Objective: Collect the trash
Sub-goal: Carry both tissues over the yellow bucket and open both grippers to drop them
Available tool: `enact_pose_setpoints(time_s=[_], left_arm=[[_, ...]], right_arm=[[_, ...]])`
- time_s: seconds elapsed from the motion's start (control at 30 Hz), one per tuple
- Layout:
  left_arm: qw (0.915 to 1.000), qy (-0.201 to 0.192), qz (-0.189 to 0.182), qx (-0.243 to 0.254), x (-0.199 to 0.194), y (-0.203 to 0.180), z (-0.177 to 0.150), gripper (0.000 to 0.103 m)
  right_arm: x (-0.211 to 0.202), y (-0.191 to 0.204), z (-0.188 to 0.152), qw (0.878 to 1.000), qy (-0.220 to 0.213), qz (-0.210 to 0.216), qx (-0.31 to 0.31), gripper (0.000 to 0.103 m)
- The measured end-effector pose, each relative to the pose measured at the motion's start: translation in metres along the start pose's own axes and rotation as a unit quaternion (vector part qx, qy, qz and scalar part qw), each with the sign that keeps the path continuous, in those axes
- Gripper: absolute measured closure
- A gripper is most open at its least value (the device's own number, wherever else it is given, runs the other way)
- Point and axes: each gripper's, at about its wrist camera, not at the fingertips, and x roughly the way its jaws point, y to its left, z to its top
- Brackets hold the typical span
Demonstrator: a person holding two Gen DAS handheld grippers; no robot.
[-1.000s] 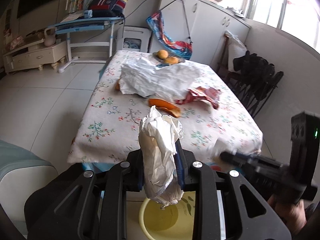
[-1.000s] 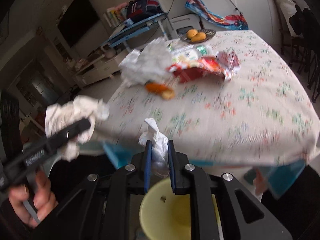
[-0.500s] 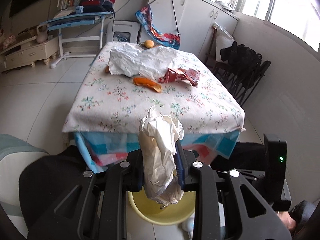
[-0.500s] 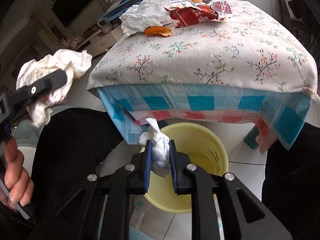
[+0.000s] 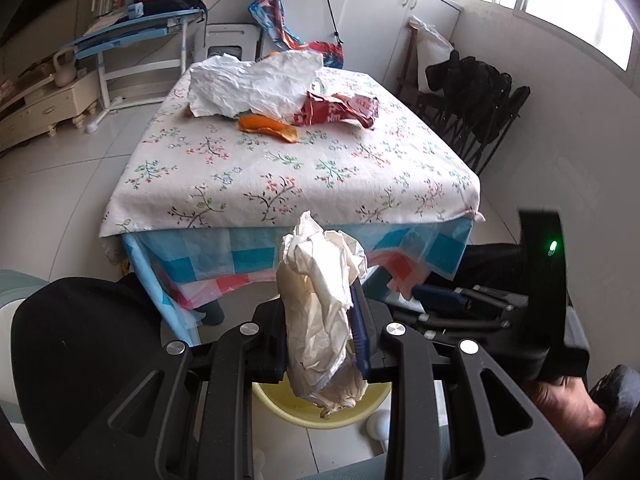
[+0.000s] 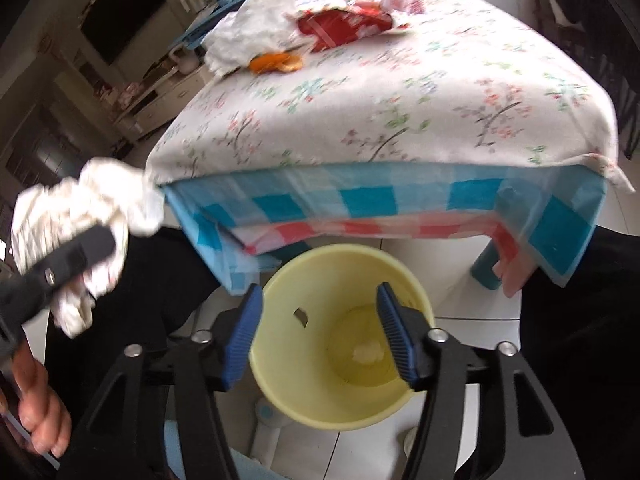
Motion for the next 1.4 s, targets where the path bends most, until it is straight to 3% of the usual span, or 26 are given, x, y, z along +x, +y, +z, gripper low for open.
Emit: enact_pose_setpoints(time_s=[0.27, 0.4, 0.47, 0.57, 1.0, 1.23, 1.4], left_arm=[[0.998, 0.052, -0.012, 0.032, 0.024, -0.014, -0.014, 0.076], [0.9941, 0.096, -0.005, 0.05, 0.045, -0.019, -0.026, 0.058], [0.9941, 0.098, 0.0, 0.047, 0.047, -0.018, -0.026, 0.054], [0.9954, 0.089, 0.001, 0.037, 0.044, -0.015, -0.024, 0.047], [0.9977, 0.056, 0.016, 0.033, 0.034, -0.012, -0.021, 0.038], [0.9971, -0.034, 0.067, 0.011, 0.005, 0.003, -0.01, 0.031], [0.9933, -0.066, 0.092, -0.025, -0.007, 0.023, -0.003, 0.03]], right_arm=[[-0.037, -0.018, 0.009, 0.993, -0.103, -0.025, 0.045, 0.025], [-0.041, -0.026, 0.012, 0.991, -0.119, -0.025, 0.061, 0.025], [-0.04, -0.028, 0.013, 0.991, -0.119, -0.024, 0.064, 0.024], [-0.039, -0.028, 0.013, 0.991, -0.12, -0.025, 0.061, 0.024], [-0.037, -0.023, 0.009, 0.992, -0.116, -0.027, 0.051, 0.023], [-0.035, -0.015, 0.01, 0.992, -0.118, -0.029, 0.031, 0.023], [-0.031, 0.001, 0.011, 0.993, -0.117, -0.032, -0.003, 0.023]])
